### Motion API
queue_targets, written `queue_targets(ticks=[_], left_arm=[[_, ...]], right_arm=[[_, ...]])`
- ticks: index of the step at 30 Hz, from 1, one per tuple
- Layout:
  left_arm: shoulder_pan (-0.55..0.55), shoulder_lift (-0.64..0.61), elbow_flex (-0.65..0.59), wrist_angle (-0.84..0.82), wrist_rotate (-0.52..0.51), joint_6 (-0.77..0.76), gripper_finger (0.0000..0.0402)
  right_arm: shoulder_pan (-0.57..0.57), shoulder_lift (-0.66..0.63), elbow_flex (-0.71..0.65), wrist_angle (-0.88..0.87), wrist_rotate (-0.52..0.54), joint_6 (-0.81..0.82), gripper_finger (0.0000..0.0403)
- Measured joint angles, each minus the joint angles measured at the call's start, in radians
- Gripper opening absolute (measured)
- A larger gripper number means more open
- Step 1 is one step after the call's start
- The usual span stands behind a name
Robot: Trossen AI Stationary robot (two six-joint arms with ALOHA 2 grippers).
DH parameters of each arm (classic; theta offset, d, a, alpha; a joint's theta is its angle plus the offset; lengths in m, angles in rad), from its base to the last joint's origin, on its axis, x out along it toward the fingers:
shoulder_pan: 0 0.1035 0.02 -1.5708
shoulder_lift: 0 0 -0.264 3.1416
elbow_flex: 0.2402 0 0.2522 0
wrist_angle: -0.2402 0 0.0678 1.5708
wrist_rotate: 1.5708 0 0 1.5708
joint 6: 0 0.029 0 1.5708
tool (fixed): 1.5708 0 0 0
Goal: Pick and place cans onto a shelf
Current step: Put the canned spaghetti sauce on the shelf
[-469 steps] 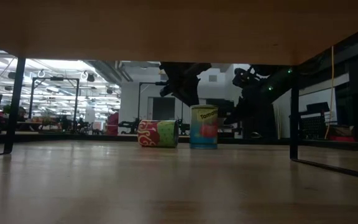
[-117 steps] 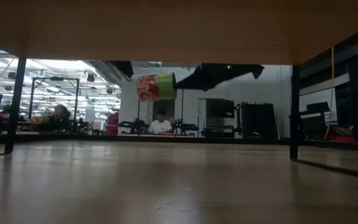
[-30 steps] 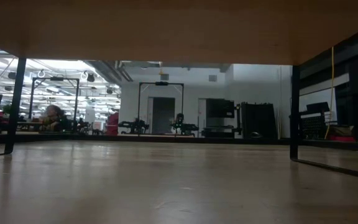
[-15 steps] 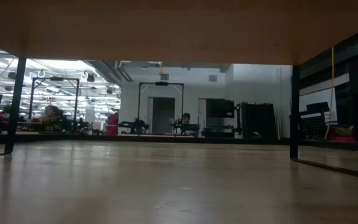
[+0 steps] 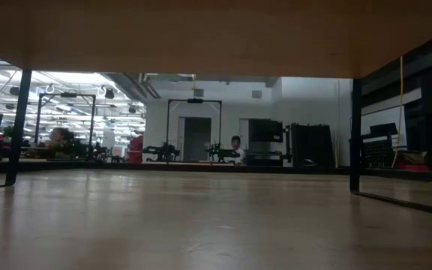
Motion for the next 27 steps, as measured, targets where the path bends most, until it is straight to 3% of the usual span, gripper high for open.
queue_targets(ticks=[5, 11, 27], left_arm=[[0.001, 0.0, -0.001, -0.004, -0.017, 0.0, 0.008], [0.002, 0.001, -0.001, -0.006, -0.137, 0.0, 0.008], [0.001, 0.015, -0.001, 0.007, -0.067, 0.033, 0.008]], right_arm=[[0.0, 0.0, 0.0, 0.002, 0.0, 0.001, 0.0016], [0.0, 0.0, 0.0, 0.002, 0.0, 0.0, 0.0016], [0.003, -0.001, 0.0, 0.004, -0.007, -0.001, 0.0035]])
